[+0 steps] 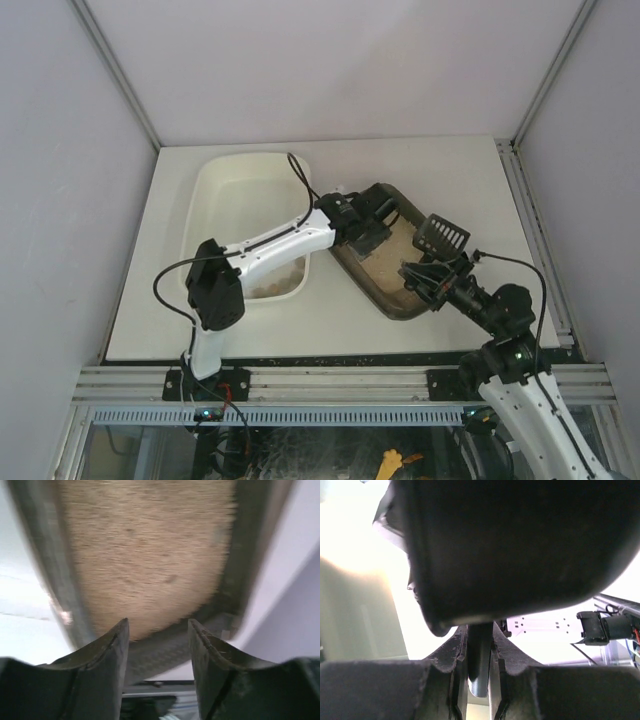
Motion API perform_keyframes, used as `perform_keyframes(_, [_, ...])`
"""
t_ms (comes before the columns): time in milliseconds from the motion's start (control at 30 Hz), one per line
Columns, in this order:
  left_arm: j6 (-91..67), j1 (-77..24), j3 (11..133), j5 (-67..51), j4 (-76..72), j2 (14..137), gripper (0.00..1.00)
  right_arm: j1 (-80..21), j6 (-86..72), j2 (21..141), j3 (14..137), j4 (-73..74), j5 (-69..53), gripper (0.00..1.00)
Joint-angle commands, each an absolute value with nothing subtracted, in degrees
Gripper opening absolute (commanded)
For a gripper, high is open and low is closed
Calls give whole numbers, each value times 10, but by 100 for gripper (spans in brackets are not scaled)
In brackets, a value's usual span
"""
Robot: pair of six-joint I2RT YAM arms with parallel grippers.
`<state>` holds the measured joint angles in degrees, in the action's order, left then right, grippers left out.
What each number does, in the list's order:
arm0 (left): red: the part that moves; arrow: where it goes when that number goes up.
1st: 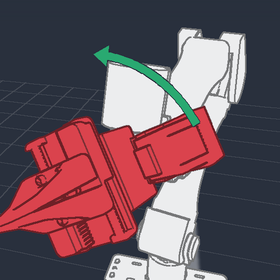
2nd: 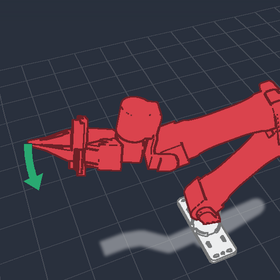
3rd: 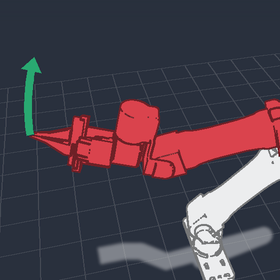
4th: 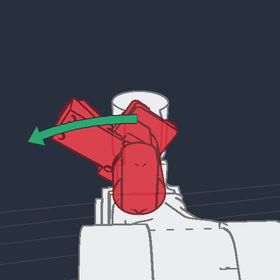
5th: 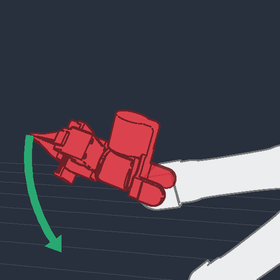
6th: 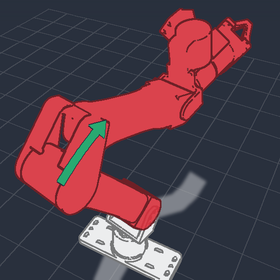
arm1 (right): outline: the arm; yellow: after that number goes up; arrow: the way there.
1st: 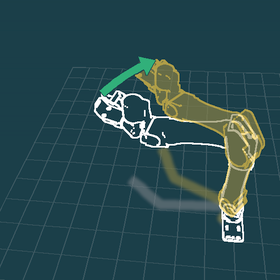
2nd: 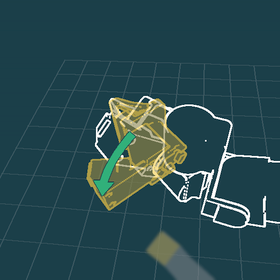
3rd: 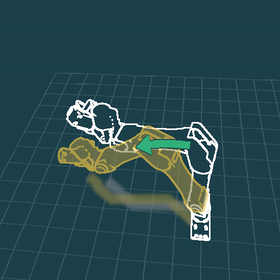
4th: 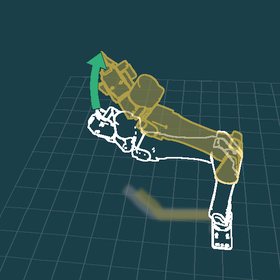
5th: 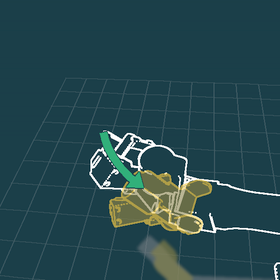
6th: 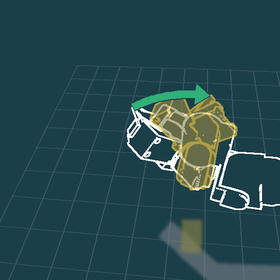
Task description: Clean the litter box
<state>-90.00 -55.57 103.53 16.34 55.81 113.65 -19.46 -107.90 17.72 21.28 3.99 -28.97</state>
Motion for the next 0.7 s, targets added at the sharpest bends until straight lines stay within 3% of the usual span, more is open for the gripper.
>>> perform_keyframes(0, [-918, -557, 1108, 169, 481, 1130, 58, -192, -1113, 82, 191, 132, -217, 0])
perform_keyframes(100, [-881, -552, 1118, 180, 483, 1120, 70, -196, -1121, 37, 194, 166, -202, 0])
perform_keyframes(233, [-812, -484, 1057, 165, 441, 1070, 72, -206, -1090, 41, 243, 238, -173, 0])
perform_keyframes(367, [-694, -394, 952, 177, 375, 980, 75, -219, -1087, 69, 250, 216, -167, 0])
perform_keyframes(533, [-535, -291, 863, 176, 267, 864, 77, -310, -1110, 149, 245, 162, -86, 0])
perform_keyframes(667, [-506, -202, 837, 140, 271, 803, 77, -424, -1203, 310, 228, 12, -22, 0])
